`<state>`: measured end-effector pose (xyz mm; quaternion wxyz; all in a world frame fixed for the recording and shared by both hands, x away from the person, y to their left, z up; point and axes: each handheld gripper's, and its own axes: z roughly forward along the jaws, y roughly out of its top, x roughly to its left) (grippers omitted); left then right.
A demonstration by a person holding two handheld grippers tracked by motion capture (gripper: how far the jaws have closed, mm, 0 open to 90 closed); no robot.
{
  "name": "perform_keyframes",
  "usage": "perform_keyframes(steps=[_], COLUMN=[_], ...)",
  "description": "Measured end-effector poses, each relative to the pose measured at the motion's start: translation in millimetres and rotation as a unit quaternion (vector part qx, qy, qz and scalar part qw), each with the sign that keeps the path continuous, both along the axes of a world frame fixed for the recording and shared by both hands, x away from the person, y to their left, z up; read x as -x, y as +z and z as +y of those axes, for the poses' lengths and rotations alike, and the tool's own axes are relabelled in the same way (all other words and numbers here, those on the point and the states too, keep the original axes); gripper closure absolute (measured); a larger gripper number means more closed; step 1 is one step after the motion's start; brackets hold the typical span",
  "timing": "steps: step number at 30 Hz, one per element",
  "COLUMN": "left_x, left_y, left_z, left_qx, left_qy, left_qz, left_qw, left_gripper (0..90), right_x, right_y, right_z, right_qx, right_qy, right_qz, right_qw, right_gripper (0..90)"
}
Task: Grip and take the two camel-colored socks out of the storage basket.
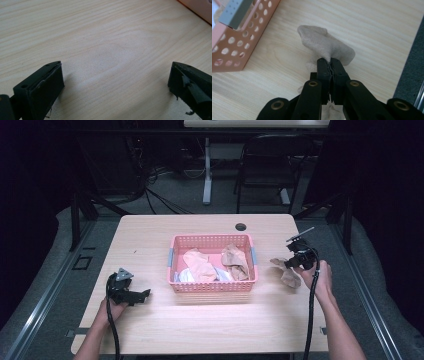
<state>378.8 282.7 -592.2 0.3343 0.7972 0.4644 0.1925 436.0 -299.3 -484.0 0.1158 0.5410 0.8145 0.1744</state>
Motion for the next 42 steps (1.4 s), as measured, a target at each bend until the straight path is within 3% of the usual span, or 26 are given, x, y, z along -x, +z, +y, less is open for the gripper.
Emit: perform_keyframes(steps=[8,13,14,15,16,18,19,20,22,24,28,42], left_x=[0.0,0.0,0.0,0.0,0.0,0.0,0.0,-0.2,-0.4,-0.4,-0.3,-0.1], left_y=[0.0,0.0,0.0,0.0,0.0,0.0,0.0,0.0,-0.1,-0.1,-0.1,0.0], left_z=[0.0,0.0,0.0,0.0,0.0,0.0,0.0,0.0,0.0,0.0,-0.1,-0.2], left_qx=[0.0,0.0,0.0,0.0,0.0,0.0,0.0,0.0,0.0,0.0,0.0,0.0], left_qy=[0.0,0.0,0.0,0.0,0.0,0.0,0.0,-0.001,-0.002,-0.002,-0.002,-0.001], left_qz=[0.0,0.0,0.0,0.0,0.0,0.0,0.0,0.0,0.0,0.0,0.0,0.0], left_qw=[1.0,1.0,1.0,1.0,1.0,1.0,1.0,1.0,1.0,1.0,1.0,1.0], left_gripper=[0.0,0.0,0.0,0.0,0.0,0.0,0.0,0.0,0.0,0.0,0.0,0.0], right_x=[-3.8,-2.0,-0.8,-0.8,0.7,1.6,2.4,3.1,3.3,5.2,7.8,17.3], right_y=[-10.6,-4.2,0.1,0.1,4.3,6.6,9.3,12.8,14.1,18.3,26.3,53.3], right_z=[-4.1,-6.6,-7.6,-7.6,-8.0,-8.3,-8.1,-6.6,-5.7,-3.1,0.4,25.3], right_qx=[-0.001,-0.012,-0.019,-0.019,-0.033,-0.043,-0.053,-0.056,-0.055,-0.065,-0.087,-0.09], right_qy=[-0.002,-0.006,-0.003,-0.003,-0.001,0.0,0.001,0.002,0.006,0.012,0.022,0.054], right_qz=[0.024,0.01,0.003,0.003,-0.007,-0.014,-0.02,-0.02,-0.021,-0.031,-0.039,-0.074], right_qw=[0.9997,0.9999,0.9998,0.9998,0.9994,0.999,0.9984,0.9982,0.9982,0.9973,0.9952,0.9917], right_gripper=[84.1,74.7,68.3,68.3,59.3,57.1,49.0,31.0,26.0,14.0,0.9,0.0])
